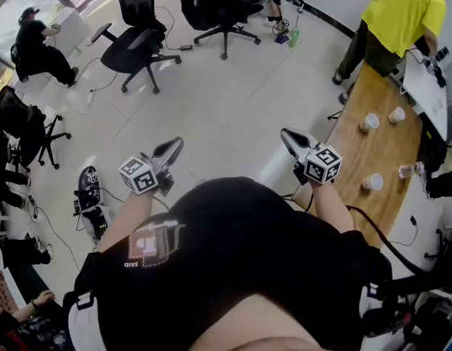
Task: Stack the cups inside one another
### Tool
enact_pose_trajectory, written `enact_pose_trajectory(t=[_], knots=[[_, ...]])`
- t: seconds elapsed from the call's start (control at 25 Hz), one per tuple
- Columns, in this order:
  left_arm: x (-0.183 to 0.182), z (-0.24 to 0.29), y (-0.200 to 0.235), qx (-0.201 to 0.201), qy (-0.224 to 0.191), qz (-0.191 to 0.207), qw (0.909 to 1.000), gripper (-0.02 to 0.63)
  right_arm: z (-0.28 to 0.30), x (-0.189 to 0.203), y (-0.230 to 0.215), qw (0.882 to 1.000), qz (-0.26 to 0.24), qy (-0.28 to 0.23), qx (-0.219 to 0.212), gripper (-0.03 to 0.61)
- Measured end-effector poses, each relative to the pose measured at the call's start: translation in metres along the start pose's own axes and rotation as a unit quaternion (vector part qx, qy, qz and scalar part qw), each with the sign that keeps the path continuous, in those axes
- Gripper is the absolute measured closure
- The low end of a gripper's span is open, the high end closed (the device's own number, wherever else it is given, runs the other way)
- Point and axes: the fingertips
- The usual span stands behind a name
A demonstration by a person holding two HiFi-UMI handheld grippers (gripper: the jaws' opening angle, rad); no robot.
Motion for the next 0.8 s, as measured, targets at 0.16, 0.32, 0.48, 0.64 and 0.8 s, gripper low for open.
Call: enact_pose_trajectory(t=[0.16, 0.32, 0.48, 0.64, 0.8], knots=[[-0.013, 0.078, 0.070, 0.048, 0.014, -0.011, 0.9987, 0.612, 0.035, -0.002, -0.069, 0.998, 0.012, -0.006, 0.064, 0.565], [-0.028, 0.167, 0.127, 0.127, 0.064, -0.003, 0.9898, 0.612, 0.050, -0.021, -0.126, 0.988, 0.024, -0.022, 0.153, 0.565], [-0.042, 0.272, 0.149, 0.225, 0.135, 0.030, 0.9646, 0.612, 0.031, -0.043, -0.177, 0.964, 0.050, -0.071, 0.251, 0.565], [-0.040, 0.384, 0.129, 0.281, 0.141, 0.037, 0.9485, 0.612, -0.021, -0.049, -0.225, 0.944, 0.061, -0.100, 0.310, 0.565], [-0.024, 0.509, 0.079, 0.335, 0.154, 0.026, 0.9293, 0.612, -0.081, -0.062, -0.291, 0.922, 0.054, -0.112, 0.368, 0.565]])
Point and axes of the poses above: the fingertips, and each gripper's own axes: z forward along the fingers, y to its left, x out of its underside, and after that the axes turned 6 degrees about -y, right-handed
